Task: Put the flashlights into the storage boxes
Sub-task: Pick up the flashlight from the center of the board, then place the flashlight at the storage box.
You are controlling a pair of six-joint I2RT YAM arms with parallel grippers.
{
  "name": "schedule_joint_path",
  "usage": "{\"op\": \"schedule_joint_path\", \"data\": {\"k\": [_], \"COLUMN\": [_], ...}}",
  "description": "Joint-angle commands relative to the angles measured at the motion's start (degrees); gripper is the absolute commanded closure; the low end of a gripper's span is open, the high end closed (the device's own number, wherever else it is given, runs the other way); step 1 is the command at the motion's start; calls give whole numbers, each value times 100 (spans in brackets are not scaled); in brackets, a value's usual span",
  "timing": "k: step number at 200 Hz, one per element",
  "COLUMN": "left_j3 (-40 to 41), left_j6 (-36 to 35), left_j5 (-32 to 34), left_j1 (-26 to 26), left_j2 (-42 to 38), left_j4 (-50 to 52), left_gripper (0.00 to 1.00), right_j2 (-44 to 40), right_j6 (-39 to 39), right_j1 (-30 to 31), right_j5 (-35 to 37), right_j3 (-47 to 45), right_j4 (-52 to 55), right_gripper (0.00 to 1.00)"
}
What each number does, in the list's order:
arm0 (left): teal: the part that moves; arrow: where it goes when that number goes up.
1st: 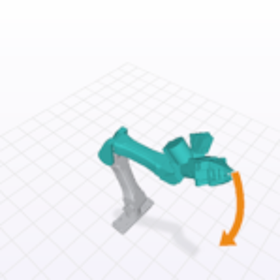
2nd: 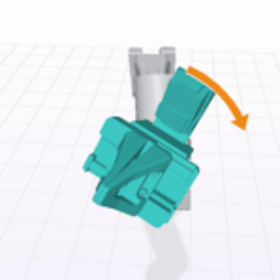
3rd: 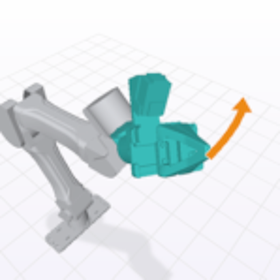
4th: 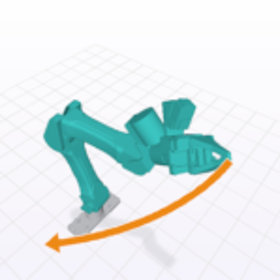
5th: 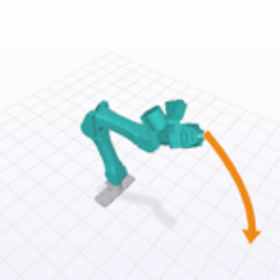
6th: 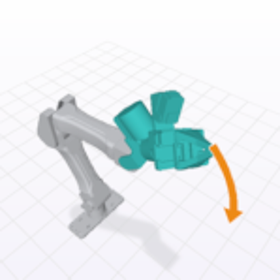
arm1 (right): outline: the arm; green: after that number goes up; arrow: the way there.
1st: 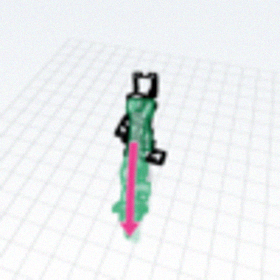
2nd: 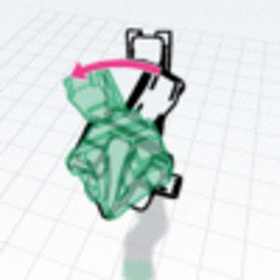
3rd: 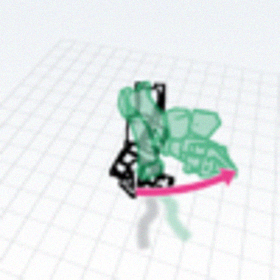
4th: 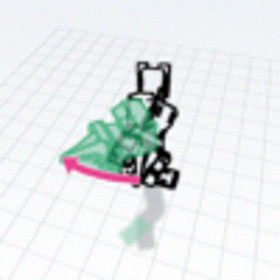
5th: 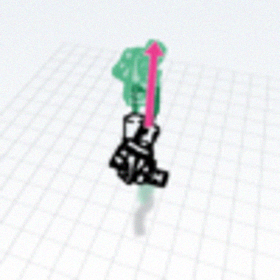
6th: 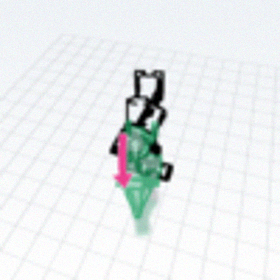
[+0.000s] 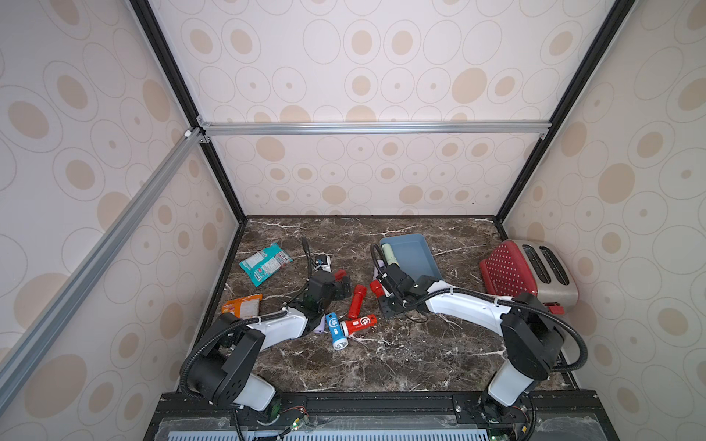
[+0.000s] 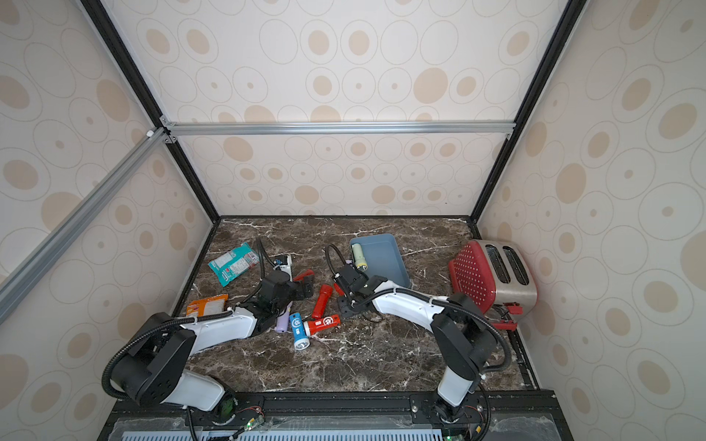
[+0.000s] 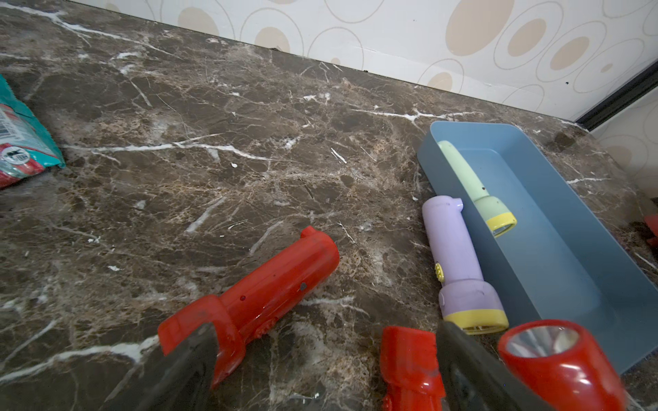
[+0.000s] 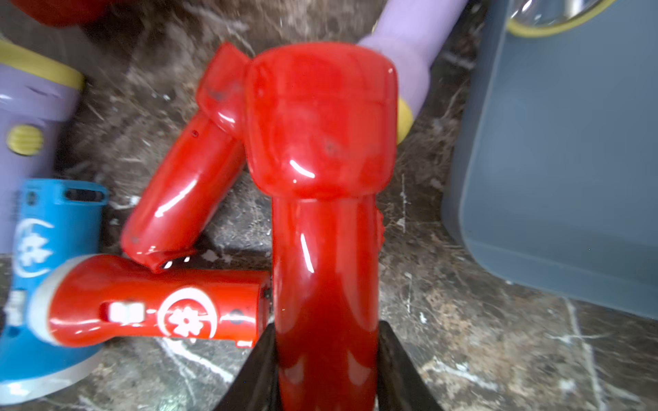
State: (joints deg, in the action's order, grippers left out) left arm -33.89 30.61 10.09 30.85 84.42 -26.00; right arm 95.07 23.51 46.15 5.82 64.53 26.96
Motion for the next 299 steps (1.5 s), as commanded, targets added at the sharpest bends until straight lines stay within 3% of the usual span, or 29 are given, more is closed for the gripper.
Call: {"op": "schedule_joint_path", "data": {"k": [1, 35, 84, 142, 178, 299], "left_j3": [-45, -100, -37, -6, -70, -146], "left_j6": [-11, -11, -20, 5, 5, 50], "left_j5": [129, 72, 134, 150, 52, 20], "left_j1": [-11, -10, -11, -11, -11, -17], "left_j2": [-128, -134, -222, -224, -100, 18], "left_j4": [-46, 32, 6, -30, -12, 4], "left_gripper": [5, 5, 5, 5, 5, 5], "right_j2": [-258, -173, 76, 674, 1443, 3222], "right_j6": [-48, -223, -138, -451, -599, -883], "right_j1": [52, -50, -381, -1437, -1978, -2191], "right_j5": [459, 855, 724, 360, 24, 32], "right_j3": [-12, 236, 491, 1166, 2090, 4456], "right_j4": [184, 328, 240, 687, 1434, 2327], "right_gripper": [69, 70, 71, 71, 71, 71]}}
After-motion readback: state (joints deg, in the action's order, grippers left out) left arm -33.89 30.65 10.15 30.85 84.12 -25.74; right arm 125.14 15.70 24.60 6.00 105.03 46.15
